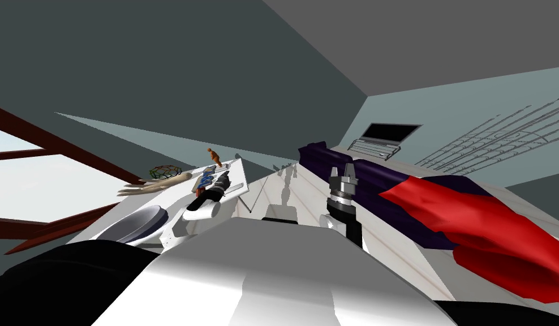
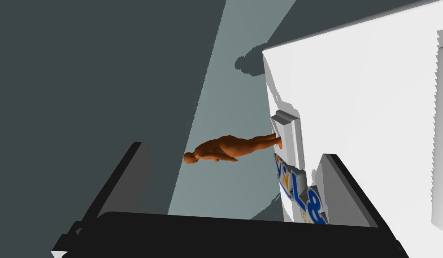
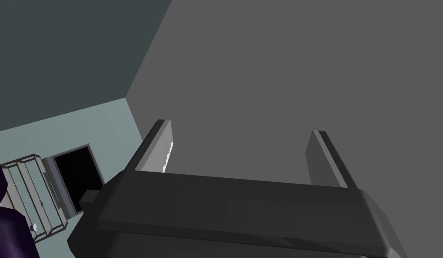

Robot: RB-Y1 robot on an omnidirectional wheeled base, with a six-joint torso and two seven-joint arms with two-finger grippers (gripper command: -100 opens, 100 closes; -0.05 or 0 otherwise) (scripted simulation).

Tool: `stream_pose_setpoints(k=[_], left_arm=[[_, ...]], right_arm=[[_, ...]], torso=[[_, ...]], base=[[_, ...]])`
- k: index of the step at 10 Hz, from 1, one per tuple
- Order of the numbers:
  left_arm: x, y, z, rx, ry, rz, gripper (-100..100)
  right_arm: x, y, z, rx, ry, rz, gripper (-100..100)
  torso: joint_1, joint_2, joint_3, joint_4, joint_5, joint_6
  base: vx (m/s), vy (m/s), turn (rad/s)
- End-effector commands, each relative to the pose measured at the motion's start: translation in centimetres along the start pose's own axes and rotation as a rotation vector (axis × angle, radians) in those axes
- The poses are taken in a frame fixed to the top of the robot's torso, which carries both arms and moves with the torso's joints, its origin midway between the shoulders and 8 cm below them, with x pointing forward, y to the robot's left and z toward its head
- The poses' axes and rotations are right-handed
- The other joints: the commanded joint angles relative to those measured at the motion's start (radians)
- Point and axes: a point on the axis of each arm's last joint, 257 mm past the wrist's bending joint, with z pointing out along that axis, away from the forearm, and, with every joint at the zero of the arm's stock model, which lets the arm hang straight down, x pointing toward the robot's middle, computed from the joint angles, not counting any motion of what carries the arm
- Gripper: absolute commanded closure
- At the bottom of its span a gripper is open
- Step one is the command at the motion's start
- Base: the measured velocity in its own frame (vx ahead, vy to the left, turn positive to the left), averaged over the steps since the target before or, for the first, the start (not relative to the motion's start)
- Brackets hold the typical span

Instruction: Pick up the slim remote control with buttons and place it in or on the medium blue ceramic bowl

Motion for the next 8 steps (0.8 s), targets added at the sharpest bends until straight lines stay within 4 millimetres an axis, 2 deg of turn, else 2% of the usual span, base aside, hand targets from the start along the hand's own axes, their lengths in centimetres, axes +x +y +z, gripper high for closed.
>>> stream_pose_setpoints(k=[1, 2, 4, 5, 7, 8], left_arm=[[-0.6, 1.4, 0.3, -0.054, -0.008, -0.003, -100], [-1.5, 2.5, 0.5, -0.093, -0.019, -0.010, -100], [-1.6, 3.8, 0.3, -0.145, -0.022, -0.010, -100], [-2.4, 4.9, 0.5, -0.184, -0.032, -0.019, -100], [-2.5, 6.0, 0.3, -0.228, -0.033, -0.019, -100], [-3.2, 7.1, 0.3, -0.266, -0.041, -0.029, -100]], right_arm=[[0.0, 0.0, 0.0, 0.000, 0.000, 0.000, 0], [0.0, 0.0, 0.0, 0.000, 0.000, 0.000, 0], [0.0, 0.0, 0.0, 0.000, 0.000, 0.000, 0], [0.0, 0.0, 0.0, 0.000, 0.000, 0.000, 0], [0.0, 0.0, 0.0, 0.000, 0.000, 0.000, 0], [0.0, 0.0, 0.0, 0.000, 0.000, 0.000, 0]], torso=[[0.000, 0.000, 0.000, 0.000, 0.000, 0.000], [0.000, 0.000, 0.000, 0.000, 0.000, 0.000], [0.001, -0.001, -0.001, 0.000, 0.000, 0.000], [0.001, 0.000, 0.000, 0.000, 0.000, 0.000], [0.000, -0.001, -0.001, 0.000, 0.000, 0.000], [0.001, 0.000, 0.000, 0.000, 0.000, 0.000]], base=[[0.041, -0.022, -0.015], [0.060, -0.004, -0.019], [0.036, -0.009, -0.006], [0.043, -0.020, -0.014], [0.034, -0.009, -0.002], [0.044, 0.000, -0.004]])
